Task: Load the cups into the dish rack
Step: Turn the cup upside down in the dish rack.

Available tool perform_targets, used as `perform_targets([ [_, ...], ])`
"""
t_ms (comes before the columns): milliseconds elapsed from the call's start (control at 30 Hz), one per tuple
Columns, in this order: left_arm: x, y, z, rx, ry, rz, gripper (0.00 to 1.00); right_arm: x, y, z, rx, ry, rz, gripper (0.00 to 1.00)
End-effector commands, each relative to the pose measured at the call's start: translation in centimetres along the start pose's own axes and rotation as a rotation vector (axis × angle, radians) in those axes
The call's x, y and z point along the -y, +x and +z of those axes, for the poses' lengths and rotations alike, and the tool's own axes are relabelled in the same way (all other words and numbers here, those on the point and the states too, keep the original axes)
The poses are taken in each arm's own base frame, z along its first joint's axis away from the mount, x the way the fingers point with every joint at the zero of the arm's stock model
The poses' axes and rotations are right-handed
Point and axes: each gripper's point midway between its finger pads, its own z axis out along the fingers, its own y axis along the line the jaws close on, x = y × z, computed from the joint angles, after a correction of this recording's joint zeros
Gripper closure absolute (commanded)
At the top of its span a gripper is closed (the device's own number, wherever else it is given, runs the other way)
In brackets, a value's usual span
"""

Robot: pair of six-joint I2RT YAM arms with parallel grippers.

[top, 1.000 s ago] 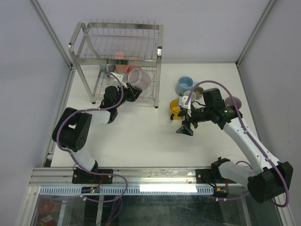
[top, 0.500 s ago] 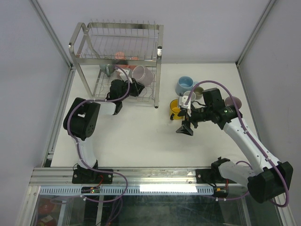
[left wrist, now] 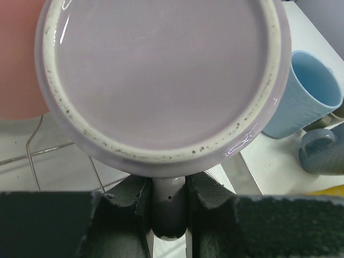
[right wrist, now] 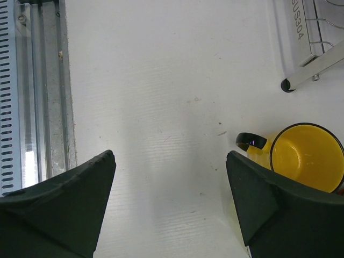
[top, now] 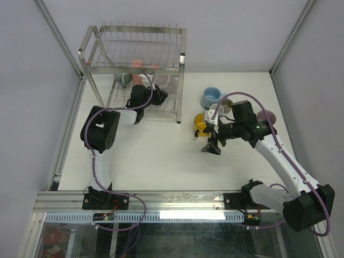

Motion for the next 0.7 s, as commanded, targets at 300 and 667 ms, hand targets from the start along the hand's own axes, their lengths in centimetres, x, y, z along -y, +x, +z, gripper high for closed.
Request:
perform_targets([
  [300,1.8,-7.7,3.1,0.195,0.056,0.109,1.00,0.2,-1.1,-0.1,0.039,0.013,-0.045,0.13],
  [667,0.9,-8.2,4.8,0.200,0.005,0.108,0.94,0.2,-1.0,0.0,0.035,0.013,-0.050,0.13],
])
